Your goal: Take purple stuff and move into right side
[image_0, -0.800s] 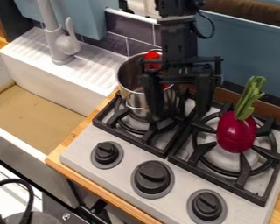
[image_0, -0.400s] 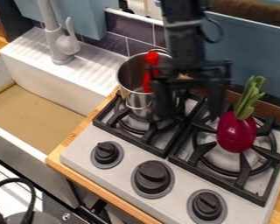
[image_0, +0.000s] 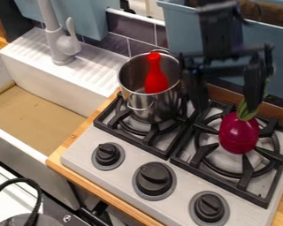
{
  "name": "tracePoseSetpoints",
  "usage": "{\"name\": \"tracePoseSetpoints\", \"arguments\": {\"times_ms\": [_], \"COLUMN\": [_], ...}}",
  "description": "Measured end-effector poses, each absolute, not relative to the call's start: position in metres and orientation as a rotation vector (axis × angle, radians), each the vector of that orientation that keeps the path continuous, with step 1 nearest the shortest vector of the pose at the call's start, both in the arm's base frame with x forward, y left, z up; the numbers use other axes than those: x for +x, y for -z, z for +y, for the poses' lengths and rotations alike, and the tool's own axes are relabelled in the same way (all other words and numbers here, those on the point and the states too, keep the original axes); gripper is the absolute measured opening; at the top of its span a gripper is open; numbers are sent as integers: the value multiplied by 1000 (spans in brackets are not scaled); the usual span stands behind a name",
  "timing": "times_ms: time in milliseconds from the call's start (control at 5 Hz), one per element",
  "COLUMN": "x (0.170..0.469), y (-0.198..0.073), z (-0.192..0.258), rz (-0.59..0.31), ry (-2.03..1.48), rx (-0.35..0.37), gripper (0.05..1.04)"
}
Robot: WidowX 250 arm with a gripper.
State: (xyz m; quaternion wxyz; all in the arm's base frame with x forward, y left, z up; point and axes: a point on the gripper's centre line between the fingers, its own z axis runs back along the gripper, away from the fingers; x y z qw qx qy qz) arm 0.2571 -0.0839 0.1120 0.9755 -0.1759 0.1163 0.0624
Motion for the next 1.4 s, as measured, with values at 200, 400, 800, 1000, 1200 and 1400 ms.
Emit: {"name": "tracePoseSetpoints", "arguments": {"times_ms": [200,400,800,1000,1200,1400], "x": [261,267,282,292,294,293], "y": [-118,-113,-89,-79,-78,-77], "z": [-100,-120,-133,-130,-127,-116], "rz": [200,108,-49,-83,-105,-67], "ry": [-91,-100,-168,-196,-218,-266], "rx": [-337,-251,-145,-122,-105,-100], "gripper": [1000,1001,1001,1000,1001,1000]}}
